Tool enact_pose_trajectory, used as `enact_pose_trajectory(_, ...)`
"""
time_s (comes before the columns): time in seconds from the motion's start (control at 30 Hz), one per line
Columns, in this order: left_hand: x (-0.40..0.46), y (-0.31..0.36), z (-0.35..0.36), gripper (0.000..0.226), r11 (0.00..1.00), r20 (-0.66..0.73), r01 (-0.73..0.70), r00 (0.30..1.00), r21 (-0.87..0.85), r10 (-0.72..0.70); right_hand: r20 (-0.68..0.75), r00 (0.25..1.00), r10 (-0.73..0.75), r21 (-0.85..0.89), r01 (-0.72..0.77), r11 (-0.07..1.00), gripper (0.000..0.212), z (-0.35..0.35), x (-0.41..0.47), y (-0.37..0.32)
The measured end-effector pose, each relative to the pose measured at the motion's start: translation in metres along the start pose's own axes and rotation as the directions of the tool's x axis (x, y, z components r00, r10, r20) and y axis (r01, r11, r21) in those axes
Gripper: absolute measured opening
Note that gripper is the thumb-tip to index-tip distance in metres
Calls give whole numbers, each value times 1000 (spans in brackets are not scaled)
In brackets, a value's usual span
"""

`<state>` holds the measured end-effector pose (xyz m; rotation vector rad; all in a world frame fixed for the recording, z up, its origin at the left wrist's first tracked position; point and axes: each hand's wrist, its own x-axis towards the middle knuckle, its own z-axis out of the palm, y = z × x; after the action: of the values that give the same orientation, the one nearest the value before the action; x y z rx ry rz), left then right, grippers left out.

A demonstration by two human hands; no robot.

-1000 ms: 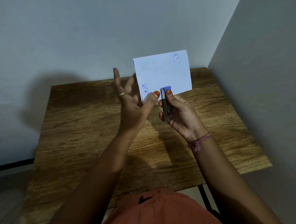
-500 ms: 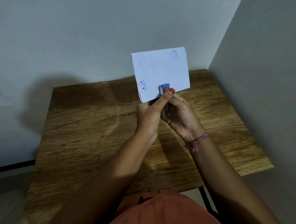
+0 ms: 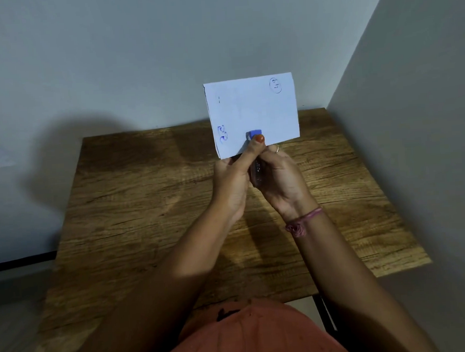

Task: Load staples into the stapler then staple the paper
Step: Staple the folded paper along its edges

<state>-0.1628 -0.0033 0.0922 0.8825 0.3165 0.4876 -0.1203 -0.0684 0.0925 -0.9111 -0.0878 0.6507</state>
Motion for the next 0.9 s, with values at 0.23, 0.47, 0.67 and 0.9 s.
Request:
enact_pose_trajectory(0.23,7,10,-7,24,993,20,46,999,-108,-44,71,997,4,-21,-3,1000,20,-1,-2,-14)
enact_pose_trajectory(0.47,12,15,-12,16,998,0,0,1000,-64,0,48,999,19,-37,-17,999,18,-8,0,-27)
enact_pose_trajectory(0.67,12,17,-14,26,993,58,-39,997,-110,46,58,998,25,-50,-22,999,19,-7,1,-21)
enact_pose_trajectory(0.9,5,7,-5,39,999,109,-40,993,13,38,49,999,3,-30,-2,1000,15,-2,-3,-11)
